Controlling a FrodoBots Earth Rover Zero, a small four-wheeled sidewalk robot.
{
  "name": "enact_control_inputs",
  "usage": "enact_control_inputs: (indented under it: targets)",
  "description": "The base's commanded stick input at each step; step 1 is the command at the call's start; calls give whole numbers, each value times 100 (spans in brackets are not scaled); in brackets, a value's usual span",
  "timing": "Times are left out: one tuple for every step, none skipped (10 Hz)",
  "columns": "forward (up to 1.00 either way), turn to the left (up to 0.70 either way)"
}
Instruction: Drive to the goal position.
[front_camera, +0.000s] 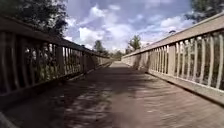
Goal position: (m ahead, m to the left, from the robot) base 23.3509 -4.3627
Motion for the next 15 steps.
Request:
enact_control_inputs:
  targets:
    - [85, 0]
    - [85, 0]
    - [85, 0]
    - [85, 0]
    - [85, 0]
    - [85, 0]
    - [85, 1]
    - [85, 11]
    - [85, 23]
    - [85, 34]
    - [85, 29]
    - [85, 1]
    - [85, 0]
    - [85, 0]
    - [85, 0]
